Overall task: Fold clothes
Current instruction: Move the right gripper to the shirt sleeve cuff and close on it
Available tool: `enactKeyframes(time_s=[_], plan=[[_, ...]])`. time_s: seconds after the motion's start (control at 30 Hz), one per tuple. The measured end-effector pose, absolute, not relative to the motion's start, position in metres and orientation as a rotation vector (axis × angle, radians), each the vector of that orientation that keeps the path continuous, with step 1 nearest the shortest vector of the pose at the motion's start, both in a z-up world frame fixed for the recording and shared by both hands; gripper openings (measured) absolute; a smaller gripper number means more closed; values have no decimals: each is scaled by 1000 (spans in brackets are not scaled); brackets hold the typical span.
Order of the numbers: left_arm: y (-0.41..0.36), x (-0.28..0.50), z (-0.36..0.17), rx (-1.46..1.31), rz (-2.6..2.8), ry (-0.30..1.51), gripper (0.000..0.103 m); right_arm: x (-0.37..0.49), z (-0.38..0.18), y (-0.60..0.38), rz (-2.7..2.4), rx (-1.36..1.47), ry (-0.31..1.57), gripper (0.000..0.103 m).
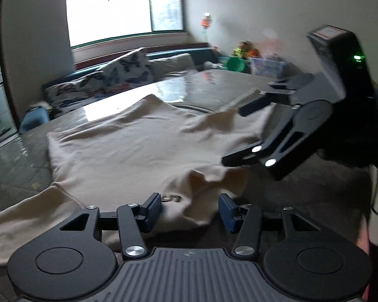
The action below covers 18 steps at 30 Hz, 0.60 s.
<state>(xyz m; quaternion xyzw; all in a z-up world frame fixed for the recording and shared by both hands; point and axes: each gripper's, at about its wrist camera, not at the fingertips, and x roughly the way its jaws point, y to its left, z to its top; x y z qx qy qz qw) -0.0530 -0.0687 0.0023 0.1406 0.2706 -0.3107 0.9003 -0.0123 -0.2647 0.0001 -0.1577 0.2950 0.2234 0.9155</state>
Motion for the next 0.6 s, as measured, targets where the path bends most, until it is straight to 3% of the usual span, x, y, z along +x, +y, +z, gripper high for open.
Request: enactKeyframes(time_s=[0.23,0.6], plan=[[-69,-61,9,335,-696,551,55,-27,1,-272,455,-308,601,103],[-89,-32,44,248,-691,505,56,-5,15,-396,92,91,613,101]])
